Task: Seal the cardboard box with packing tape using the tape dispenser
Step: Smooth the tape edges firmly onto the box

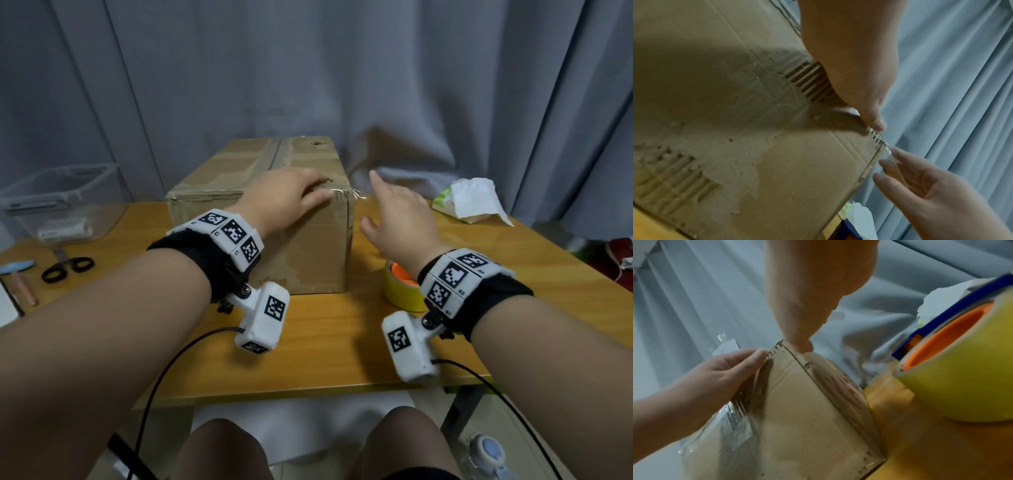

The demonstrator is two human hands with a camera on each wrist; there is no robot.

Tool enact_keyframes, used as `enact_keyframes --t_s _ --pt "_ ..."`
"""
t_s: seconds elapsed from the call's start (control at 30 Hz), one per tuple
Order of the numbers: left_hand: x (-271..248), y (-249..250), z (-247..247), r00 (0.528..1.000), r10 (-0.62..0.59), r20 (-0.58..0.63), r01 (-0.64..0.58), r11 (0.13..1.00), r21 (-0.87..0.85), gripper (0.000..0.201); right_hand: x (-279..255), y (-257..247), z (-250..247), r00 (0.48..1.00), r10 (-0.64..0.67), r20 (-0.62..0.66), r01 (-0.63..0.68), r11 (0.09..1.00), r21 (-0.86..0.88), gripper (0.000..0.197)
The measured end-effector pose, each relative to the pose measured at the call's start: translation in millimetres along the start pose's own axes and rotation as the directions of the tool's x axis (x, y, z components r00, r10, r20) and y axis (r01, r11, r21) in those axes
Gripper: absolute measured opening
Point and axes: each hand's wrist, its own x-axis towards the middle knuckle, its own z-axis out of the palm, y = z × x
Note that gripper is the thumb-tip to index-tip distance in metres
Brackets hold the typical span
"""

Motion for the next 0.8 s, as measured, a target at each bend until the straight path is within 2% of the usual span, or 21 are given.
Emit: enact_keyframes --t_s 0.1,0.2,0.23,0.3,0.4,0.47,0.53,0.63,0.8 --pt "0.9 1.5 0.1 0.997 0.079 0.019 -0.077 0.995 -0.064 0.039 2.7 3.8 8.7 0.998 0.003 -0.066 -0.012 0.991 -0.132 0.034" --pt "5.1 1.7 5.8 1.0 0.03 -0.008 -0.031 0.997 -0.073 0.041 -0.1 14.6 13.9 0.99 -0.031 -0.138 0.002 0.979 -0.204 0.02" --pt "6.6 3.0 7.4 1.0 0.016 -0.013 -0.017 0.998 -0.065 0.045 -2.7 16.3 12.2 0.996 -0.01 -0.091 -0.008 0.98 -0.197 0.017" --pt "8.5 7.6 9.2 1.0 0.014 -0.016 -0.015 1.0 -0.028 0.054 -6.5 18.0 10.4 1.0 0.016 -0.014 -0.018 0.989 -0.148 0.017" --pt "10.3 11.3 11.8 1.0 0.005 -0.023 -0.003 0.998 0.056 0.047 -10.2 11.5 9.7 0.996 0.084 0.022 -0.081 0.991 -0.103 0.028" --pt "9.7 13.3 14.4 0.999 -0.002 -0.037 0.006 0.995 0.102 0.044 -11.3 6.4 17.1 0.991 0.122 0.062 -0.121 0.992 -0.016 0.031" --pt "8.4 15.3 16.0 0.999 -0.006 -0.051 0.013 0.991 0.133 0.045 -13.2 3.5 27.3 0.984 0.147 0.097 -0.16 0.976 0.147 0.032" --pt "6.2 17.0 17.8 0.998 -0.012 -0.068 0.021 0.99 0.142 0.045 -17.5 0.3 38.1 0.98 0.171 0.098 -0.196 0.882 0.427 0.03" --pt "3.9 17.9 19.1 0.996 -0.014 -0.086 0.028 0.986 0.167 0.045 -21.9 -3.2 41.8 0.986 0.148 0.074 -0.159 0.732 0.663 0.025"
